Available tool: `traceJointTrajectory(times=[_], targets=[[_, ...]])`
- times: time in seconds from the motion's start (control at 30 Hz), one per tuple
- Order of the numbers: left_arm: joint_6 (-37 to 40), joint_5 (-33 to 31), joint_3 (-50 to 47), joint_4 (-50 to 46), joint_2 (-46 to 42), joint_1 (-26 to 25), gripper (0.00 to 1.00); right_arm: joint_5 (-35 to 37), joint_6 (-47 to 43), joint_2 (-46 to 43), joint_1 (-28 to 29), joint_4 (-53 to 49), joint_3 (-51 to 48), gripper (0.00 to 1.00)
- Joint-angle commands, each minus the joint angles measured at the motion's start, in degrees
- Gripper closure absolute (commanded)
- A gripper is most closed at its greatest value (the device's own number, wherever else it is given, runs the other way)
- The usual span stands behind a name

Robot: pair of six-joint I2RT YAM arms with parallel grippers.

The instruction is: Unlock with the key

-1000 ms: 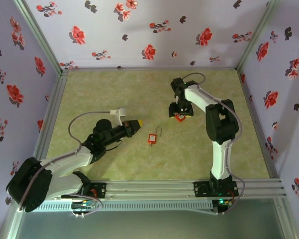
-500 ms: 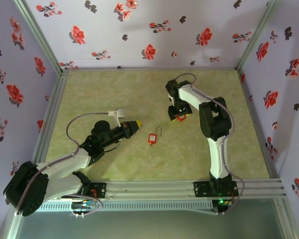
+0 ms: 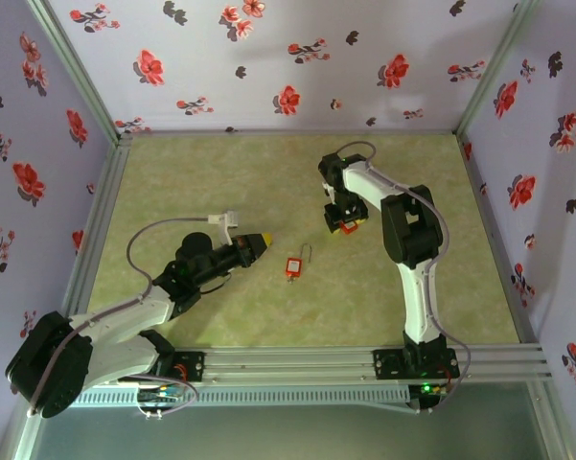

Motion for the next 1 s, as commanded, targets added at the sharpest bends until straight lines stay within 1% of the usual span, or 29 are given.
traceJointTrajectory(times=[0.0,0.13,0.27,0.43,0.53,0.6,0.63,0.7,0.8,0.87,0.9,0.97], targets=[[0.9,-1.0,-0.4,0.2,-1.4,0.2,1.00,1.2,-0.7,2.0,-1.4,0.2,1.3,0.43],[1.0,-1.0,-0.2,0.2,-0.9,0.1,1.00,0.3,-0.4,2.5,-2.5,1.2,0.9,0.49],[1.1,-1.1,-0.1,0.3,-0.8,0.2,1.00,-0.3,0.3,2.6,-3.2,2.5,-0.2,0.59],[2.4,-1.2,0.7,0.0,-0.7,-0.4,1.00,-1.9,3.0,1.4,-3.4,4.3,-3.1,0.75],[4.7,-2.8,1.7,-0.5,-0.7,-2.1,1.00,-4.3,7.3,-2.1,-3.4,6.7,-6.8,0.85],[8.4,-6.3,3.6,-2.0,-0.6,-5.0,1.00,-8.3,11.5,-6.6,-3.2,10.0,-10.9,0.89],[10.3,-8.4,4.6,-2.6,-0.6,-6.5,1.00,-10.2,13.8,-9.3,-3.2,11.8,-12.7,0.93],[14.7,-14.6,7.1,-3.5,-0.1,-10.2,1.00,-15.5,19.5,-16.9,-2.6,16.4,-17.2,0.95],[18.4,-23.9,9.7,-2.1,1.8,-13.5,1.00,-20.5,30.3,-29.1,-1.0,24.0,-21.9,1.00],[20.1,-28.0,11.2,0.0,3.8,-14.9,1.00,-22.5,39.2,-36.5,0.2,30.5,-25.2,1.00],[20.7,-29.2,12.1,1.5,5.0,-15.3,1.00,-23.8,43.2,-39.5,1.0,34.9,-27.2,1.00],[21.9,-29.9,13.8,3.8,7.7,-15.9,1.00,-25.2,49.9,-43.2,2.3,40.1,-29.6,1.00]])
